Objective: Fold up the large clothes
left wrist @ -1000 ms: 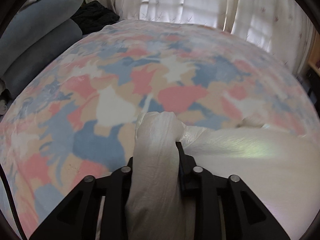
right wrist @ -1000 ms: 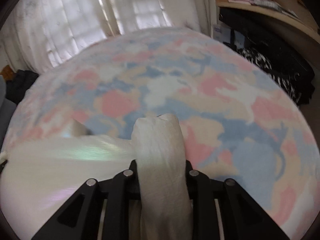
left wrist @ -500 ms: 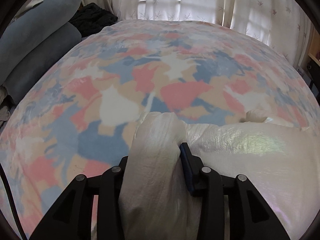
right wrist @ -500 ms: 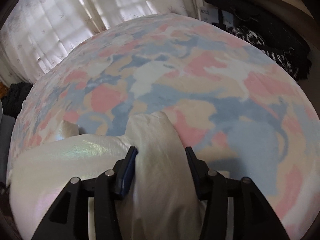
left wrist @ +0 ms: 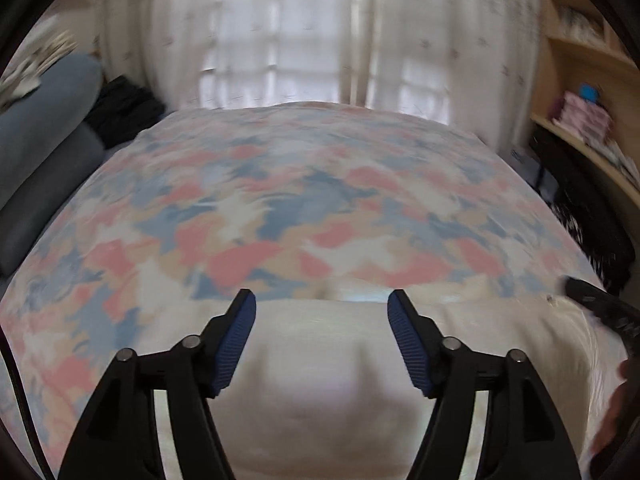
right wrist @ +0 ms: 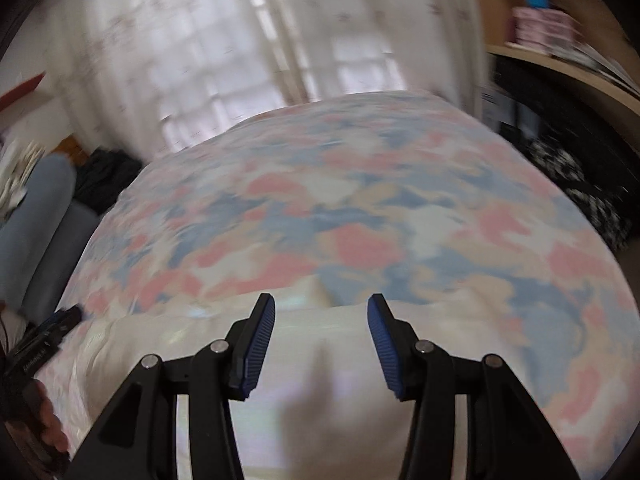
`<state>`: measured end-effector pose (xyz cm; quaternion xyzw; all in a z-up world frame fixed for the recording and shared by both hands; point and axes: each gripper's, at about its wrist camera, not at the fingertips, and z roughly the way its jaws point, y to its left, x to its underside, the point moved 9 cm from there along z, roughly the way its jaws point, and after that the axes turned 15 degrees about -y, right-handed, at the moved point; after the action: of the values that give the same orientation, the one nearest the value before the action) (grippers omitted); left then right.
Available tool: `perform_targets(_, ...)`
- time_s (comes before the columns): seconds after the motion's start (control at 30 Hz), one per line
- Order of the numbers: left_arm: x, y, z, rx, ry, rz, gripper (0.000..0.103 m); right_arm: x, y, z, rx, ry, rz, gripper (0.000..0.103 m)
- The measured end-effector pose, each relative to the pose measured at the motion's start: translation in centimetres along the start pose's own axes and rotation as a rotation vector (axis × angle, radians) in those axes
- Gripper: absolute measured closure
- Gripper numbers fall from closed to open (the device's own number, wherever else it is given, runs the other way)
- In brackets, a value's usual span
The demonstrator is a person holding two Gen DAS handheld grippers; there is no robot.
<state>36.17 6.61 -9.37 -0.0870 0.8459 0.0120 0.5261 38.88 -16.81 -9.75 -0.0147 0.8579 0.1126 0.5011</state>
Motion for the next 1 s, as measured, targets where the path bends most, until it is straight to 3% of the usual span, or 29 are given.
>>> perform_targets(0.1, 2.0, -2.7, 1.8, -0.007, 0.018, 0.019, 0.036, 2.2, 3.4, 2.2, -0.017, 0.026, -0.032, 0.055)
perform_targets(0.2, 4.0, -3.5, 4.0, -0.075, 0.016, 0.045, 0.038, 4.6, 4.9, 4.8, 0.002, 0.045, -0.063, 0.054)
perform_targets(0.37, 7.0, -2.1, 7.5, -0.098, 0.068, -0.012, 0.035, 7.8, 3.9, 8.2, 0.029, 0.091, -0.061, 0.055)
perform_targets(0.43, 7.7, -2.0, 8.4, -0.095, 0.077, -0.024, 0.029, 8.3, 3.6, 9.0, 0.021, 0.092, -0.04, 0.054)
perform_targets(1.0, 9.8, -1.7, 10.5, -0.093, 0.008, -0.051, 0.026, 10.4, 3.2, 11.8, 0.032, -0.022, -0.036, 0.053)
